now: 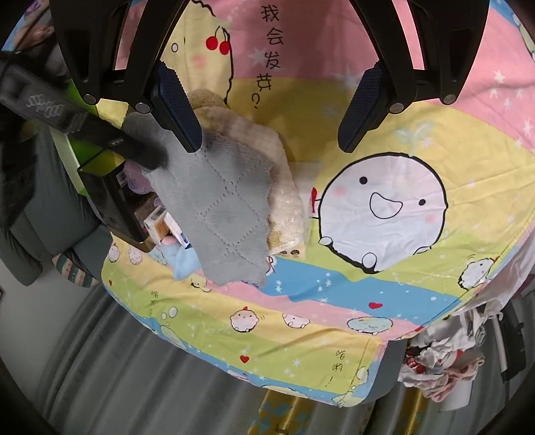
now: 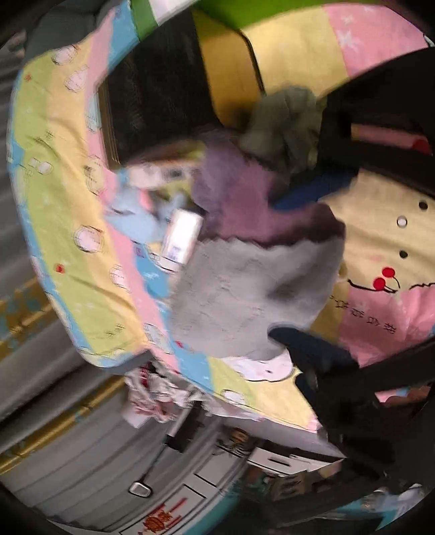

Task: Organize soft objects
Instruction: 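Reach the right gripper to the grey fleece cloth and grasp it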

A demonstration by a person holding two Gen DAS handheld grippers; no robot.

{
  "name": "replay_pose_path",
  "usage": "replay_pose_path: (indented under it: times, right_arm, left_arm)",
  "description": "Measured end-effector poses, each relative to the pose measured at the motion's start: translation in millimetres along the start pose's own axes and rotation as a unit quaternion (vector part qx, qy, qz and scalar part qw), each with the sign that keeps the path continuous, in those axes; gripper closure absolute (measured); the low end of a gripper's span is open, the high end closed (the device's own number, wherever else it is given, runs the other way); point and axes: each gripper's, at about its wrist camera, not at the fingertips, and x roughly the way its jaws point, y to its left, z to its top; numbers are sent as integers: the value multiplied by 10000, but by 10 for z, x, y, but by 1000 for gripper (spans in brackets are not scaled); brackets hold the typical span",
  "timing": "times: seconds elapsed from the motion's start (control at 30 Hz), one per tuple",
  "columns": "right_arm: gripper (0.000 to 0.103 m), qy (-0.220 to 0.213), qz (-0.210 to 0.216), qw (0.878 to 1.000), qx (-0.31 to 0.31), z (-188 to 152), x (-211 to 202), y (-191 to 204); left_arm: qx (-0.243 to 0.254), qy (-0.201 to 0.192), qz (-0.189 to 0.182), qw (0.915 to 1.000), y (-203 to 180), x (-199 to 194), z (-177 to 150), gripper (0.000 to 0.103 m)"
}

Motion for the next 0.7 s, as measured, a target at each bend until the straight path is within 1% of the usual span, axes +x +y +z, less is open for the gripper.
replay_pose_path:
  times: [0.03,0.07,0.17,0.33,0.4,0.47,0.53,0.6,0.63,0.7]
  right_arm:
    - [94,107,22,9999,-40,-18,50,8]
    - [98,126,81,9999,-44,-32,50,14]
    - [98,-208,351,9991,-60,-55,-188,88]
    - [98,-958,895,9913,-144,-98,-940,288]
    - [98,-1185,1000,9876,-237,-131,-1202,372]
    - [98,-1428,995,9839,-393,-195,-1461,493]
    - [98,-1502,974,9825,-516,-268,-1620,548]
    - [98,-1508,834,9834,-574,-338,-1659,556]
    - [98,-1444,741,9851,-565,-402,-1653,518]
    - [98,-1272,735,9883,-423,-425,-1554,447]
  left_arm:
    - [-21,-11,-2,10000,18,-10,9,19]
    - [-40,-30,12,10000,35,-21,18,19]
    - [-133,-113,90,9998,91,-73,42,19]
    - [-235,-233,71,9994,138,-187,70,19]
    - [-199,-260,-14,9995,115,-244,76,19]
    - [-131,-292,-117,9994,69,-336,79,19]
    - [-85,-323,-257,9991,26,-433,62,19]
    - [-53,-285,-494,9984,-32,-532,8,19]
    - [-30,-259,-571,9980,-52,-560,-18,19]
    - [23,-210,-555,9982,-98,-618,-95,19]
